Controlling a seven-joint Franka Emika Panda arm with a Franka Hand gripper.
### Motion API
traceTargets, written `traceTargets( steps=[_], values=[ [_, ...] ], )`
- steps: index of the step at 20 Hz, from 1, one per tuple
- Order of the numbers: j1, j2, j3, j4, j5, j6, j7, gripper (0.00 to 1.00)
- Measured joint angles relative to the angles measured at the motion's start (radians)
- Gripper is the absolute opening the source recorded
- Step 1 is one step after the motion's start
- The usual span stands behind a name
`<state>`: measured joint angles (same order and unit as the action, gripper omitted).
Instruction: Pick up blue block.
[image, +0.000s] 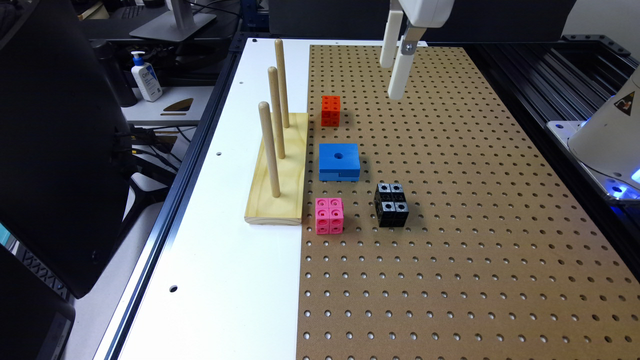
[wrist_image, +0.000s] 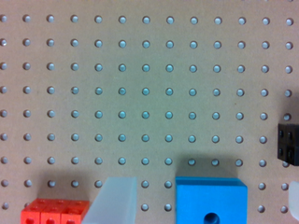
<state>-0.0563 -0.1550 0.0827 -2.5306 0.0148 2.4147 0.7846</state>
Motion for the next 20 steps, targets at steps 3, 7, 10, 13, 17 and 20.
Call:
traceTargets(
  steps=[3, 7, 10, 13, 17, 20],
  values=[
    [0.0, 0.008, 0.0, 0.009, 0.0, 0.0, 0.0, 1.0],
    [0.0, 0.011, 0.001, 0.017, 0.0, 0.0, 0.0, 1.0],
    [0.0, 0.024, 0.002, 0.033, 0.0, 0.0, 0.001, 1.0],
    [0.0, 0.051, 0.003, 0.06, 0.0, 0.0, 0.001, 1.0],
    [0.0, 0.111, 0.005, 0.095, 0.0, 0.01, 0.002, 1.0],
    [0.0, 0.163, 0.005, 0.101, 0.0, 0.052, 0.003, 1.0]
  ],
)
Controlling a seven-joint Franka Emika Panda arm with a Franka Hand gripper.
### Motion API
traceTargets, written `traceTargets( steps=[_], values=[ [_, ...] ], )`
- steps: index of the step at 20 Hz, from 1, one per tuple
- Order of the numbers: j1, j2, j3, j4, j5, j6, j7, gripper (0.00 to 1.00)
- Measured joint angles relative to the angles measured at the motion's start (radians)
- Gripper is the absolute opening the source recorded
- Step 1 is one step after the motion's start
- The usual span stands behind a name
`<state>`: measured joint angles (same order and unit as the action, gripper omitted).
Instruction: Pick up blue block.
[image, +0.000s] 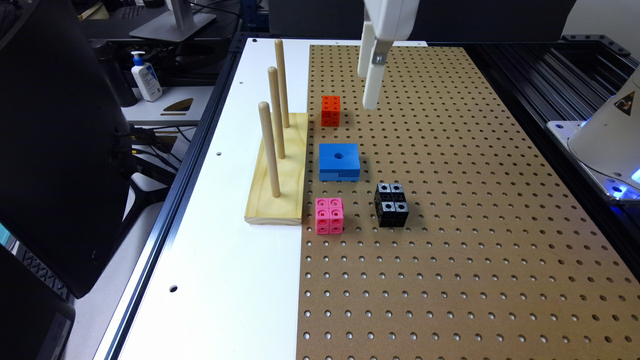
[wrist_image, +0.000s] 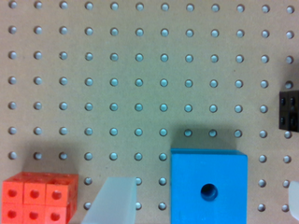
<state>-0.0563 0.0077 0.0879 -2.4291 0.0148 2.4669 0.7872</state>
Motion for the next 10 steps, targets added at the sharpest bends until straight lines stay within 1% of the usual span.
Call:
traceTargets(
  steps=[1, 3, 8, 10],
  values=[
    [0.0, 0.017, 0.0, 0.0, 0.0, 0.016, 0.0, 1.0],
    [0.0, 0.036, 0.0, 0.001, 0.0, 0.035, 0.0, 1.0],
    [0.0, 0.047, 0.004, 0.002, 0.0, 0.04, 0.001, 1.0],
    [0.0, 0.062, 0.004, 0.002, 0.0, 0.051, 0.002, 1.0]
  ],
)
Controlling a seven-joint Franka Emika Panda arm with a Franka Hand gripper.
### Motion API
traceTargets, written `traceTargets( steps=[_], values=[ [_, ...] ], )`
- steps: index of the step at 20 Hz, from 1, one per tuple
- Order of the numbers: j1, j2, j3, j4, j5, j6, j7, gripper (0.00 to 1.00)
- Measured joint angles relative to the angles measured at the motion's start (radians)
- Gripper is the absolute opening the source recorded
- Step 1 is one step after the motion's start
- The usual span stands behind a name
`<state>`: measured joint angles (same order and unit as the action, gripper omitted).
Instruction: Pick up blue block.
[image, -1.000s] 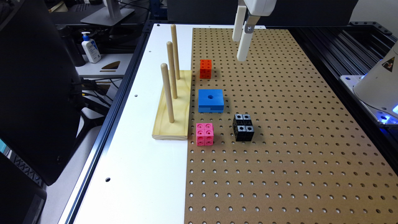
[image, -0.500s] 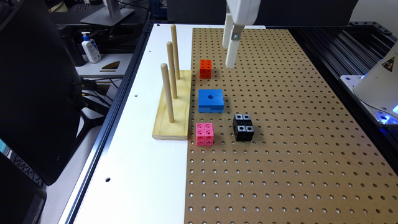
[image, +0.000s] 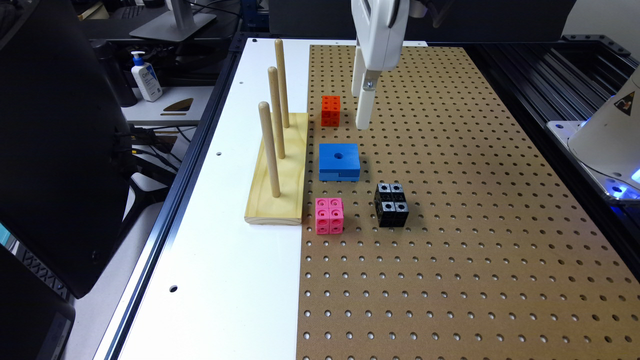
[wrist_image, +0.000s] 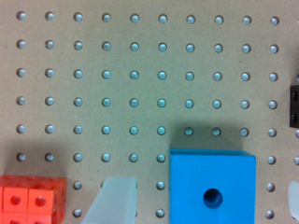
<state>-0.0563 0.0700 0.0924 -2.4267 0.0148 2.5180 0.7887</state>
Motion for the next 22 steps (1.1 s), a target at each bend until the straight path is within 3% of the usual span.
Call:
traceTargets(
  steps=[5, 16, 22],
  values=[
    [0.0, 0.043, 0.001, 0.005, 0.0, 0.048, 0.0, 1.0],
    [0.001, 0.148, 0.01, 0.114, 0.0, 0.05, 0.007, 1.0],
    [0.001, 0.226, 0.01, 0.129, -0.0001, 0.105, 0.007, 1.0]
  ],
)
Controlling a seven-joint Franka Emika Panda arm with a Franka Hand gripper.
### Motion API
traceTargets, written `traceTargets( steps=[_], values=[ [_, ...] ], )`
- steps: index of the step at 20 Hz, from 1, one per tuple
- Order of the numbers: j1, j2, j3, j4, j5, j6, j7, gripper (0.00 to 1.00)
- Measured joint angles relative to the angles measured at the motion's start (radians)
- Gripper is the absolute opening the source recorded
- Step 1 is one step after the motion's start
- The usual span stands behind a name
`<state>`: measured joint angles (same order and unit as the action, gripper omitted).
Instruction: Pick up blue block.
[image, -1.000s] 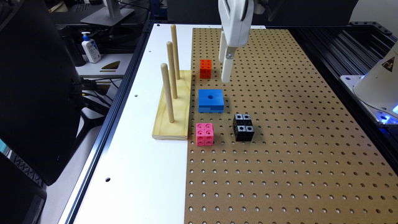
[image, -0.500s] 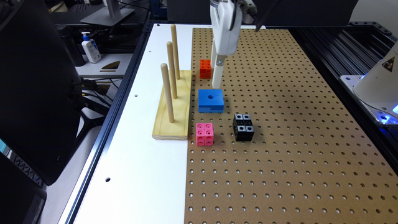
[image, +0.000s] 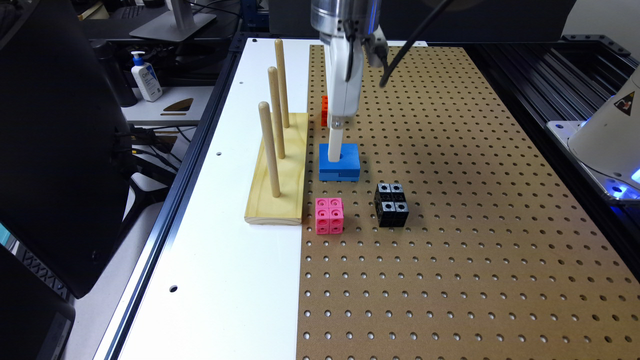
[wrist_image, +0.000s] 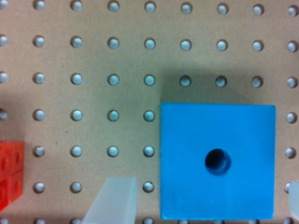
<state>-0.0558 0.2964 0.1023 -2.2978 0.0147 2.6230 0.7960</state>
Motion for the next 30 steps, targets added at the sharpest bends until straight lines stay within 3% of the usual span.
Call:
traceTargets(
  steps=[9, 20, 30],
  values=[
    [0.004, 0.003, 0.003, 0.002, 0.0, -0.001, 0.006, 1.0],
    [0.006, 0.004, 0.006, -0.03, 0.0, 0.0, 0.009, 1.0],
    [0.006, 0.005, 0.005, -0.027, 0.0, 0.002, 0.009, 1.0]
  ],
)
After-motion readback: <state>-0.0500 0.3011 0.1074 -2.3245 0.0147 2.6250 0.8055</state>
